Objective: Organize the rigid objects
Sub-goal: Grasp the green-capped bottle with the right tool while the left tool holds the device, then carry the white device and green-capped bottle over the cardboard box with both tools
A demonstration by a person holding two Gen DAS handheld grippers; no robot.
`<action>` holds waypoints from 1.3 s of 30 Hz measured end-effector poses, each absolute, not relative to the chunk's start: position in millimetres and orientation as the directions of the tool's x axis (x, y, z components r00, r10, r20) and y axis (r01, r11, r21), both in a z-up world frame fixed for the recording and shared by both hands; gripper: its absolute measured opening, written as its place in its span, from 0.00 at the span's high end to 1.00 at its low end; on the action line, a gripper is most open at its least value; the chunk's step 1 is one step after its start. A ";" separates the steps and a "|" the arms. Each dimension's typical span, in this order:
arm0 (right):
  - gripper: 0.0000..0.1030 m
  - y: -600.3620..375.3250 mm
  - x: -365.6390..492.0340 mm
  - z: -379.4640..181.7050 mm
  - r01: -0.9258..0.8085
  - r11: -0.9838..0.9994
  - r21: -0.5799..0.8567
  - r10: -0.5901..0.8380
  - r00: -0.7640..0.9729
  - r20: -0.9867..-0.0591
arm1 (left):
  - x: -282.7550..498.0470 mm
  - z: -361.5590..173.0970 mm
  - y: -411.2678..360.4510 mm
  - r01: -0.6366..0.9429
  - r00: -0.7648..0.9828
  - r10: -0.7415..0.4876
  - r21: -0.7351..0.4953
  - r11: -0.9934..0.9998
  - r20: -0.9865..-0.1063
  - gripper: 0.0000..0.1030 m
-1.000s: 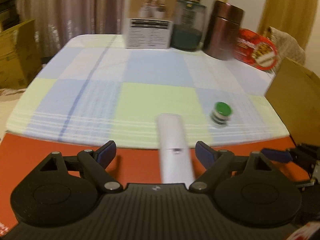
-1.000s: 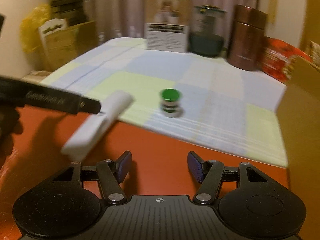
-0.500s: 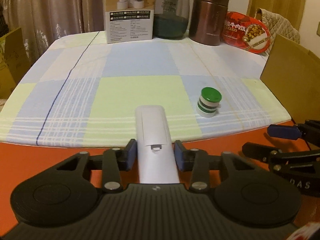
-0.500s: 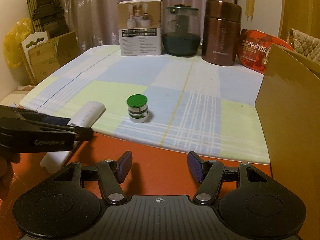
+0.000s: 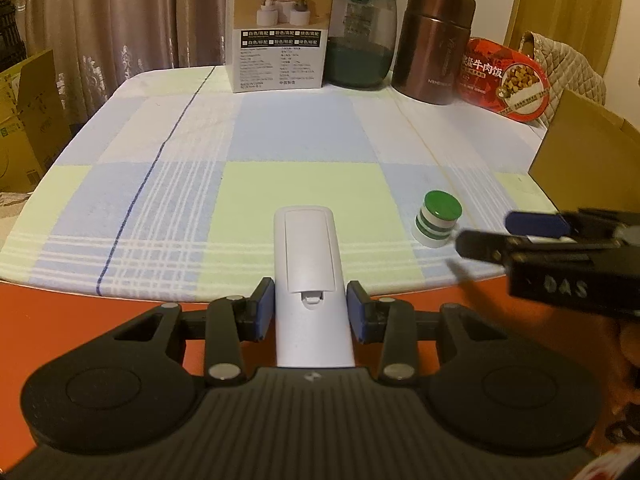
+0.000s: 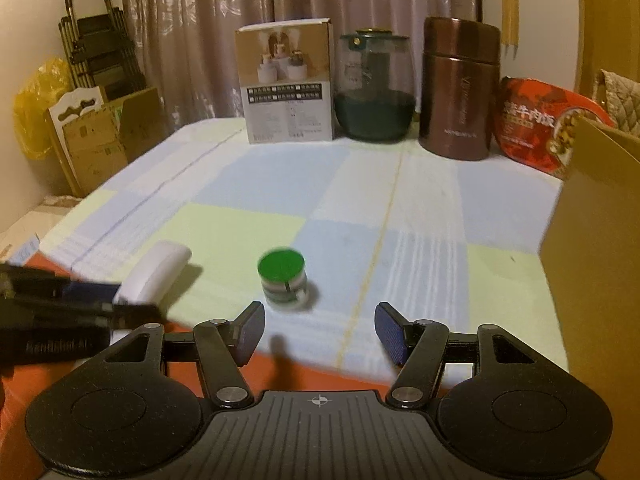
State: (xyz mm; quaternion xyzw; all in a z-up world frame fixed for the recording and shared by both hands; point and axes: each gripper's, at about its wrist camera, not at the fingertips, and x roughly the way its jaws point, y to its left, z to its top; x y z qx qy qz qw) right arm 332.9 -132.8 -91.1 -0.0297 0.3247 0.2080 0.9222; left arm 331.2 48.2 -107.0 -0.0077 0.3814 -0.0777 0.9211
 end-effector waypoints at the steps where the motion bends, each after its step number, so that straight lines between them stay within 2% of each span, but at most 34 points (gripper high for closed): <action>1: 0.43 -129.4 336.4 -90.4 -0.411 0.908 0.078 0.370 0.703 -0.607 | 331.2 -106.7 48.8 0.137 0.697 -0.149 -0.074 0.988 -0.701 0.68; 4: 0.45 -118.0 343.3 -91.4 -0.441 0.896 0.060 0.383 0.696 -0.607 | 331.2 -106.0 51.5 0.130 0.699 -0.146 -0.077 0.989 -0.700 0.68; 5: 0.52 -114.1 344.9 -92.3 -0.451 0.891 0.049 0.384 0.694 -0.609 | 331.1 -105.7 52.9 0.126 0.700 -0.145 -0.079 0.989 -0.700 0.68; 9: 0.62 -104.0 350.8 -99.0 -0.471 0.882 0.010 0.374 0.687 -0.623 | 330.6 -104.8 55.9 0.121 0.700 -0.144 -0.084 0.989 -0.700 0.68; 11: 0.73 -102.4 352.9 -101.6 -0.477 0.879 0.005 0.374 0.682 -0.628 | 330.1 -104.9 56.3 0.123 0.699 -0.148 -0.086 0.989 -0.700 0.68; 12: 0.74 -102.1 352.6 -102.0 -0.480 0.877 0.004 0.375 0.679 -0.631 | 330.0 -104.6 56.8 0.124 0.698 -0.151 -0.090 0.988 -0.700 0.68; 26: 0.75 -128.4 302.2 -79.5 -0.400 0.915 0.043 0.330 0.685 -0.649 | 315.1 -89.1 47.6 0.152 0.702 -0.183 -0.106 0.983 -0.689 0.68; 39: 0.75 -154.4 222.4 -33.6 -0.338 0.940 0.043 0.285 0.713 -0.641 | 256.7 -49.0 24.5 0.173 0.722 -0.202 -0.110 0.979 -0.662 0.68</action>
